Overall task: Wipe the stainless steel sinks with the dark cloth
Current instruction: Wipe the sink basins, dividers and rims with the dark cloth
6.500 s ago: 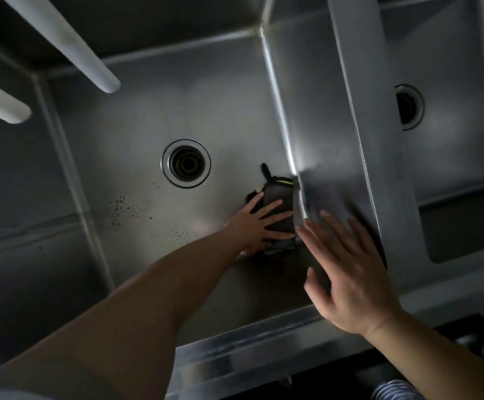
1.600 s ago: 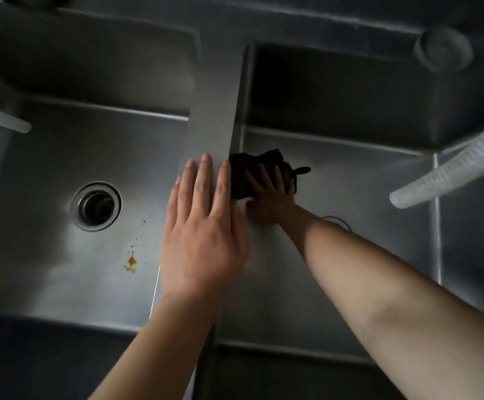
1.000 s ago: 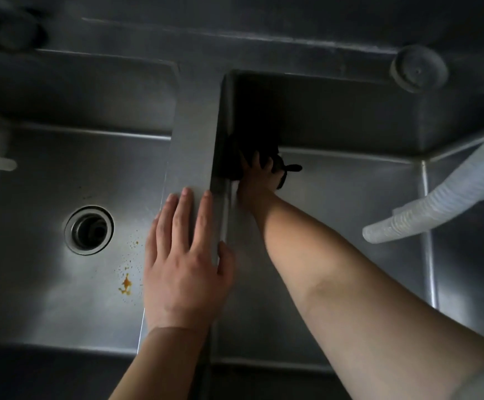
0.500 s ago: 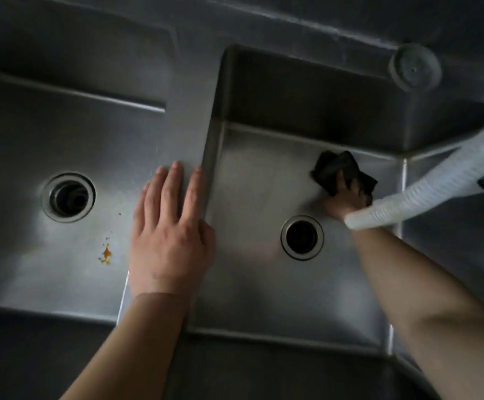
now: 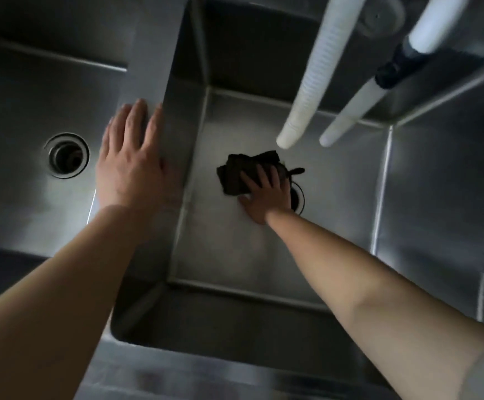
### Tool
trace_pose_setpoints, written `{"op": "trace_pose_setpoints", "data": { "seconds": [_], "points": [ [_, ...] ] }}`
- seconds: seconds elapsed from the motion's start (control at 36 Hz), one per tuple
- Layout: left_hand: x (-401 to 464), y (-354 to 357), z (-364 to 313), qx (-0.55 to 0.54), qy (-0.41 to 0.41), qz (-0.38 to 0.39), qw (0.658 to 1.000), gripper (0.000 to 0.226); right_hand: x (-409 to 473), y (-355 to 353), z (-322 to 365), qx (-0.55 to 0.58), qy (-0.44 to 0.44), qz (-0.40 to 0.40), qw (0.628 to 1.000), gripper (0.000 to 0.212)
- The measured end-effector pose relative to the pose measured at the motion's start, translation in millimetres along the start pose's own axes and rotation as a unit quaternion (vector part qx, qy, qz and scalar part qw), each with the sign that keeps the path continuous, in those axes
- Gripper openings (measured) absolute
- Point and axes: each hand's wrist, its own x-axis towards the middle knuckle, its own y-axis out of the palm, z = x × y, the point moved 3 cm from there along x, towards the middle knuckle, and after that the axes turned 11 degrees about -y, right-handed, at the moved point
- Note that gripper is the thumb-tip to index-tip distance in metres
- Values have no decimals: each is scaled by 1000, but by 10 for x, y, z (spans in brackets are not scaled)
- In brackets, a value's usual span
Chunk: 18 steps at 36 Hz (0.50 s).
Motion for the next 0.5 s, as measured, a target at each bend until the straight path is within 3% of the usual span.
{"op": "trace_pose_setpoints", "data": {
  "seconds": [0.06, 0.14, 0.25, 0.36, 0.5],
  "points": [
    [2, 25, -1, 11, 4, -3, 1000, 75, 29, -80, -184, -12, 12, -7, 1000, 61],
    [-7, 27, -14, 18, 6, 0, 1000, 77, 37, -301, -629, 33, 115, -12, 993, 63],
    [-16, 13, -40, 27, 6, 11, 1000, 82, -292, -393, -1503, 100, 237, 61, 964, 76],
    [-34, -10, -63, 27, 9, 8, 1000, 81, -973, -56, -1789, 102, 228, 105, 963, 88],
    [-38, -28, -78, 27, 9, 4, 1000, 80, -1708, 532, -1374, 82, 165, 108, 977, 90]
  ]
}}
